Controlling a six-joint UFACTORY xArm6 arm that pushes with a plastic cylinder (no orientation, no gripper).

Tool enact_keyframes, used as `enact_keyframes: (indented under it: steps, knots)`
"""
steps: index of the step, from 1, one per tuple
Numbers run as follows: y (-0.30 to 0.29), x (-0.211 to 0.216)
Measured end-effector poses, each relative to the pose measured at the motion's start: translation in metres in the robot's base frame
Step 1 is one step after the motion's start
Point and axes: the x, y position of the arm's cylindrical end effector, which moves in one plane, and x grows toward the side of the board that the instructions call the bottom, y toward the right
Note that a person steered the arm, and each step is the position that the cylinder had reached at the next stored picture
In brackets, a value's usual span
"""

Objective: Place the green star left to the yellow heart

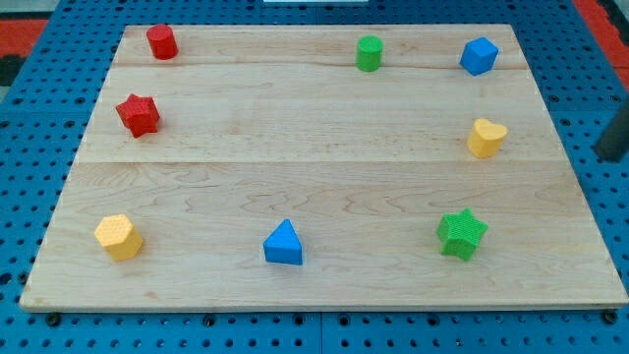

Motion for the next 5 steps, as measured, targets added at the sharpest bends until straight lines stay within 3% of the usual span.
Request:
enact_keyframes:
  steps: [2,4,5]
  knots:
    - [-0.090,0.144]
    - [-0.207,0.078]
    - [-0.231,0.048]
